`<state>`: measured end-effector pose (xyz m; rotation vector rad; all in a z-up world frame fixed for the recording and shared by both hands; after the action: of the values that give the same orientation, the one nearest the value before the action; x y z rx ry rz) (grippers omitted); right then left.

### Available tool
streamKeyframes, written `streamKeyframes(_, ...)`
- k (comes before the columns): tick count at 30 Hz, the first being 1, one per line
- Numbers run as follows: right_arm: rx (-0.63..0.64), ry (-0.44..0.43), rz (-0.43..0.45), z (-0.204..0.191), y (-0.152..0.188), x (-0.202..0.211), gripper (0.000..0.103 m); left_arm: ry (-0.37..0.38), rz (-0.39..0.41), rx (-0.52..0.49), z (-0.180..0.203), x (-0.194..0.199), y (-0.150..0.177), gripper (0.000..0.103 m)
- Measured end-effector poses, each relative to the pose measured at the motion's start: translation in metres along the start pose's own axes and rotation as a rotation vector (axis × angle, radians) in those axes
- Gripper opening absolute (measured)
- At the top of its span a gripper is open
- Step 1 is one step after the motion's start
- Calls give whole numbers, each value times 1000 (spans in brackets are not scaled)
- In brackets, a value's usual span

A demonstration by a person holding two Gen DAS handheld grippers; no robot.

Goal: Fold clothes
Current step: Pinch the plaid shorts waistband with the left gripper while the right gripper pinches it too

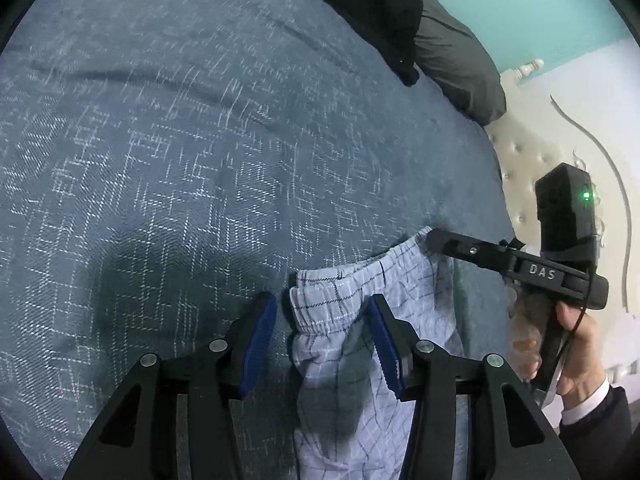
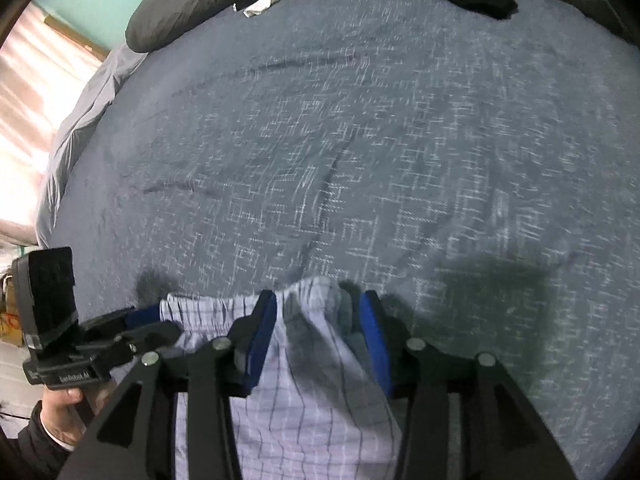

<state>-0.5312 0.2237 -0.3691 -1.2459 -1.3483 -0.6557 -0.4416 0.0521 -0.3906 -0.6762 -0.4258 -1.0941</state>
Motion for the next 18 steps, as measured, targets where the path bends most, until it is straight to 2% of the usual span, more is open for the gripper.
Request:
streamKeyframes(4,-3,14,-60,4,1,-14,44,7,1,-8,2,-1,-1,50)
streamKeyframes(8,1,-1,-47,8,2,-19,44,5,-2,-22,3,-3,0,49)
streamKeyframes(12,-13,-30,-29,14,4,-22,44,2,-5,-35,4,-5,0,37)
streamKeyframes(18,64,-8,-7,8,6,-22,44,-9,-9,-56,6,-11,1,26)
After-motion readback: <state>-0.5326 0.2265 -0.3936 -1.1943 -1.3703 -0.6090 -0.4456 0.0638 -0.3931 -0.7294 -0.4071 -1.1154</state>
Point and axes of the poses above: each gripper's, at about its wrist camera, not at the fingertips, and x roughly against the way its jaws point, z to its right, y to its underside, the point moved 8 cm from there along -x, roughly the way its jaws point, and after that the axes turned 8 degrees about y, right-handed, at the moved point
